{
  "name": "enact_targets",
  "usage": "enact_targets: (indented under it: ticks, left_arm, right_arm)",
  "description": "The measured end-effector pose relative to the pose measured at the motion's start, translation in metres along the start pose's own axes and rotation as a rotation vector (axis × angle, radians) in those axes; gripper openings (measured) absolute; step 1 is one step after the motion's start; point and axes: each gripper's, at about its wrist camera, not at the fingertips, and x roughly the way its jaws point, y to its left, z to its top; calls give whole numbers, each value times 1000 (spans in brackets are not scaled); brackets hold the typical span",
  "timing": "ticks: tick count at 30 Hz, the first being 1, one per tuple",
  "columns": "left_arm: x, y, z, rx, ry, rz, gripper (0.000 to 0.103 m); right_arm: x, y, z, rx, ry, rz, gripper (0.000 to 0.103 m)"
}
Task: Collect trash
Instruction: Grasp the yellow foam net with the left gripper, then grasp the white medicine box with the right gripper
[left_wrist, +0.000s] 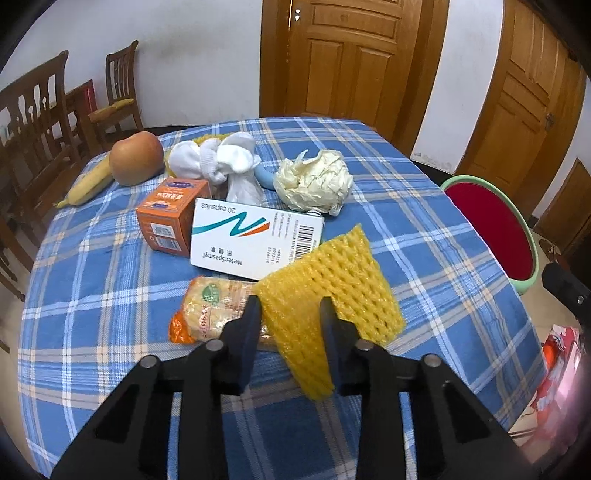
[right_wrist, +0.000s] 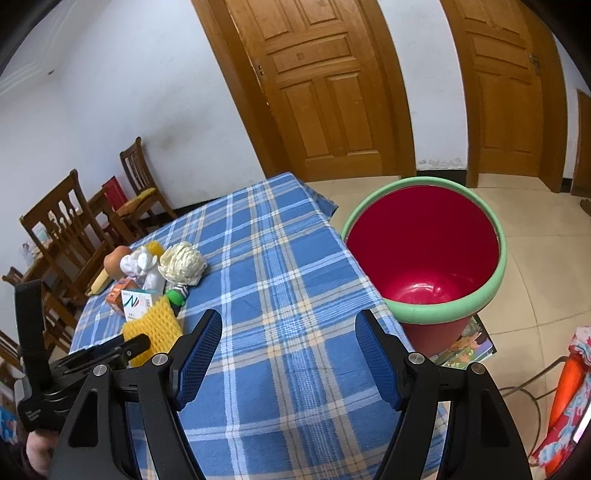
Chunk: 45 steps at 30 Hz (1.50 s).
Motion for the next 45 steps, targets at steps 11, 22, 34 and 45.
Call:
enact_targets:
  ticks: [11, 22, 34, 45]
  left_arm:
    - [-25, 6, 5, -10, -53, -40, 13]
    - [-66, 52, 13, -110, -162, 21, 13]
    - [-70, 105, -3, -219, -175, 141, 13]
    - [-69, 133, -11, -280, -178, 178, 13]
  right_arm:
    - [3, 10, -2, -26, 11, 24, 76]
    - [17, 44, -4, -104, 51, 85, 76]
    - [56, 105, -3, -250, 114, 162, 76]
    - [100, 140, -8, -279, 206, 244, 76]
